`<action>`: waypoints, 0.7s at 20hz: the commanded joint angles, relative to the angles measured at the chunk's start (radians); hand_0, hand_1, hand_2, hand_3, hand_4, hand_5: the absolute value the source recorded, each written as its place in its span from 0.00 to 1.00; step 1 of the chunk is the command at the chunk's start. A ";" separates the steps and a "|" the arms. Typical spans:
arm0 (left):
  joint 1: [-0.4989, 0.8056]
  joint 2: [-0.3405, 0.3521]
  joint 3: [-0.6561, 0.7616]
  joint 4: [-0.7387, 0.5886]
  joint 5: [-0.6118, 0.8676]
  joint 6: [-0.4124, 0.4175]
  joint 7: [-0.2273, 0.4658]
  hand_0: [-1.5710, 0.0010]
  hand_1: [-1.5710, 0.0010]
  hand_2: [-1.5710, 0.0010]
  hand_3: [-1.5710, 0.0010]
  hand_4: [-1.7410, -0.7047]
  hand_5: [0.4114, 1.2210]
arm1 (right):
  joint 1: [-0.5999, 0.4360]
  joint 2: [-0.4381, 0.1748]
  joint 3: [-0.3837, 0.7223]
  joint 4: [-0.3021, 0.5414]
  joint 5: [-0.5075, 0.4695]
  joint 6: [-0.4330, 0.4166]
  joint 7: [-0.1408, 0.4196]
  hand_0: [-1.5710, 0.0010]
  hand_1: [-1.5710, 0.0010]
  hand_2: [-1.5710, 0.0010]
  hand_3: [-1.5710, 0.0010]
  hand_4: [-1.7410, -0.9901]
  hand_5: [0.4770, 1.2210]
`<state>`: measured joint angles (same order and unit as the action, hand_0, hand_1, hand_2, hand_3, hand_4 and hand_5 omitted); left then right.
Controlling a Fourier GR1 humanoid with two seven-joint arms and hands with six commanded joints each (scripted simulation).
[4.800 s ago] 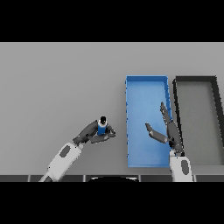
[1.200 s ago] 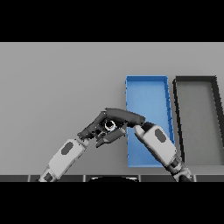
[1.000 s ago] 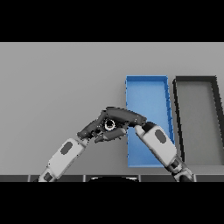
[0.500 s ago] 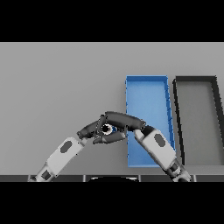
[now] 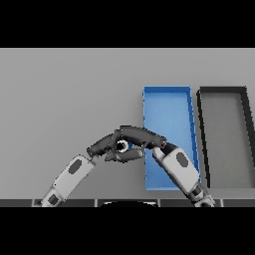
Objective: Pick up the blue pipe and place it into the blue bin.
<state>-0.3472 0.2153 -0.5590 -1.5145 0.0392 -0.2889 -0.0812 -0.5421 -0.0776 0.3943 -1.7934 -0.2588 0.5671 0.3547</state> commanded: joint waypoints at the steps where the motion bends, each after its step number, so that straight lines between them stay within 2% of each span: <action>1: 0.000 0.003 0.002 0.002 0.005 -0.003 0.007 0.97 0.97 0.97 0.99 0.88 0.31 | 0.004 0.000 -0.004 0.006 0.016 0.007 -0.023 0.00 0.00 0.00 0.00 0.34 1.00; 3: 0.011 -0.001 0.014 -0.008 0.037 0.003 0.072 0.98 0.98 0.98 0.99 0.86 0.26 | 0.013 0.005 -0.007 0.002 0.018 0.011 -0.031 0.00 0.00 0.00 0.00 0.34 1.00; 5: 0.015 -0.013 0.013 -0.016 0.045 0.023 0.132 0.99 0.99 0.99 1.00 0.84 0.25 | 0.006 0.020 -0.025 0.007 0.014 0.011 -0.016 0.00 0.00 0.00 0.00 0.33 1.00; 7: 0.024 -0.002 0.013 -0.006 0.037 0.020 0.124 0.99 0.99 0.99 1.00 0.83 0.22 | -0.001 0.045 -0.047 0.009 -0.080 -0.001 0.037 0.00 0.00 0.00 0.00 0.33 1.00; 8: 0.020 0.003 0.015 -0.008 0.036 0.018 0.127 0.99 0.99 0.99 1.00 0.83 0.20 | -0.010 0.055 -0.064 0.010 -0.170 -0.014 0.091 0.00 0.00 0.00 0.00 0.33 1.00; 10: 0.029 0.003 0.009 -0.024 0.038 0.020 0.136 1.00 1.00 1.00 1.00 0.84 0.16 | -0.048 0.065 -0.096 0.006 -0.291 -0.058 0.165 0.00 0.00 0.00 0.00 0.33 1.00; 12: 0.037 -0.007 -0.006 -0.027 0.021 0.027 0.135 1.00 1.00 1.00 1.00 0.84 0.15 | -0.109 0.069 -0.127 0.001 -0.373 -0.112 0.222 0.00 0.00 0.00 0.00 0.33 1.00; 14: 0.042 0.001 -0.004 -0.033 0.028 0.024 0.147 1.00 1.00 1.00 1.00 0.85 0.13 | -0.165 0.048 -0.153 -0.008 -0.419 -0.157 0.250 0.00 0.00 0.00 0.00 0.33 1.00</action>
<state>-0.3049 0.2161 -0.5628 -1.5478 0.0666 -0.2645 0.0663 -0.7085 -0.0302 0.2413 -1.8017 -0.6800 0.4102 0.6014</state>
